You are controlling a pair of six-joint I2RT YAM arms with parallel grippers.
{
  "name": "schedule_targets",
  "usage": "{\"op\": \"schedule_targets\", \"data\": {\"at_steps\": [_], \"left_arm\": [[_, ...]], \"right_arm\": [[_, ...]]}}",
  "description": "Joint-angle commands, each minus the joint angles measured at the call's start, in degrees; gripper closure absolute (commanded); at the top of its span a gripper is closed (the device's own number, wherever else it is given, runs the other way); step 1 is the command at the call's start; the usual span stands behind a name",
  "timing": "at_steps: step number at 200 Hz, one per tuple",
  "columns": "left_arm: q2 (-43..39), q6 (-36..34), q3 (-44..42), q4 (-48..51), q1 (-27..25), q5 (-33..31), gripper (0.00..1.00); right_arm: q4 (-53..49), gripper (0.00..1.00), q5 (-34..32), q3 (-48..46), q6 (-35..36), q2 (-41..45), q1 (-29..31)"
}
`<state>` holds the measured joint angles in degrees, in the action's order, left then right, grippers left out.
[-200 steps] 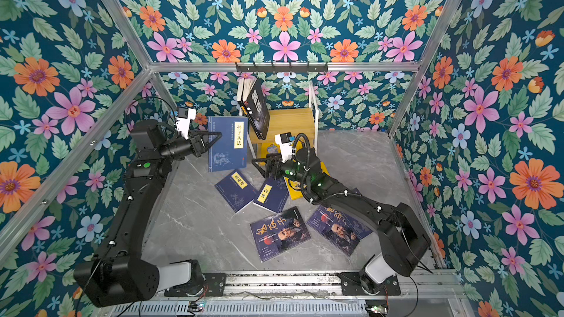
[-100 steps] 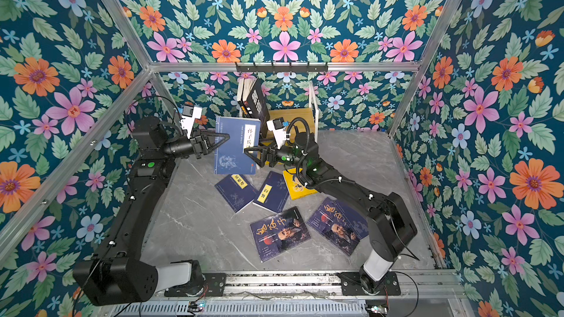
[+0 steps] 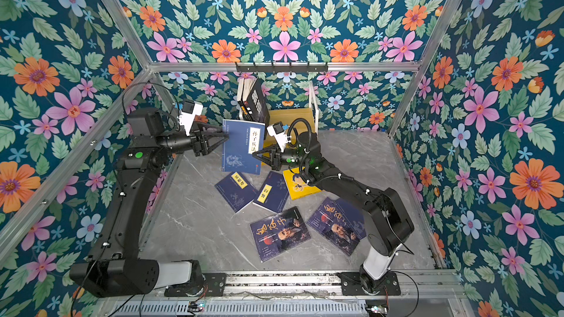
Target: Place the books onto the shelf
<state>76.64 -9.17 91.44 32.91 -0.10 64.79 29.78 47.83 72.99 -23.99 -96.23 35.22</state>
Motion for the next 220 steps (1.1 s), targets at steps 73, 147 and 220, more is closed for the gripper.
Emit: {"op": "schedule_targets", "data": {"at_steps": [73, 147, 220], "left_arm": [[2.7, -37.9, 14.0, 36.9, -0.9, -10.0, 0.00], [1.9, -36.7, 4.8, 33.5, -12.3, -14.4, 0.00], [3.9, -29.4, 2.1, 27.7, -16.3, -17.2, 0.73]], "right_arm": [[-49.1, 1.00, 1.0, 5.2, 45.7, 7.7, 0.2], [-61.3, 1.00, -1.9, 12.1, 53.2, 4.5, 1.8], [-61.0, 1.00, -4.6, 12.7, 54.3, 3.6, 2.7]]}}
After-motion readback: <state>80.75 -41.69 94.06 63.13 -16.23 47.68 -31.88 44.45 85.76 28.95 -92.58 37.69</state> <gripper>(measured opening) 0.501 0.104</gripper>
